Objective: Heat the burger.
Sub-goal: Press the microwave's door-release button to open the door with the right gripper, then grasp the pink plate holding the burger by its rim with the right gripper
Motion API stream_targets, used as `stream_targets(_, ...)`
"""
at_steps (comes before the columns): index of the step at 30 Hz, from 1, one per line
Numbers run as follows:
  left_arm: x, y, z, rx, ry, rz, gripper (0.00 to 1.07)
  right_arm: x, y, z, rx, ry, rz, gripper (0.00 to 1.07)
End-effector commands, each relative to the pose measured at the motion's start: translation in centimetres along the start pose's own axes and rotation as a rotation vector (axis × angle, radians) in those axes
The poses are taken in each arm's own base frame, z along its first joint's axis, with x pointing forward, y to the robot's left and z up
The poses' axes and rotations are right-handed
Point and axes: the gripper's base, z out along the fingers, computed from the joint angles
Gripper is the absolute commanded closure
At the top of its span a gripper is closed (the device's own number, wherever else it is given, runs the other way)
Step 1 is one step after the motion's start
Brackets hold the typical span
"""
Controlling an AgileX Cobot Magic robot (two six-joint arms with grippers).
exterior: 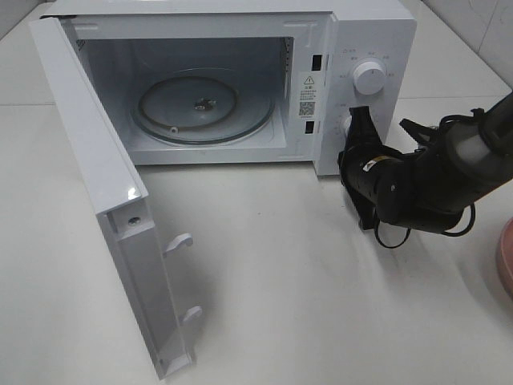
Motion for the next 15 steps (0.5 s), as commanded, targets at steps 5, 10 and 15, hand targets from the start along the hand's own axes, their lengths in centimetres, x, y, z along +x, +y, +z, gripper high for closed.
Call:
stream_targets(5, 0.1, 0.0, -0.3, 0.000, -0.033, 0.001, 0.19, 1.0, 1.9, -1.7, -0.032, 0.107, -0.075, 1.07)
stream_targets(10, 0.1, 0.0, -0.3, 0.000, -0.033, 0.001, 0.19, 1.2, 2.2, -2.5, 0.048, 0.174, -0.120, 1.07)
stream_targets(15, 0.1, 0.0, -0.3, 0.000, -0.033, 0.001, 0.19, 1.3, 3.1, -3.5, 0.104, 0.219, -0.194, 1.07)
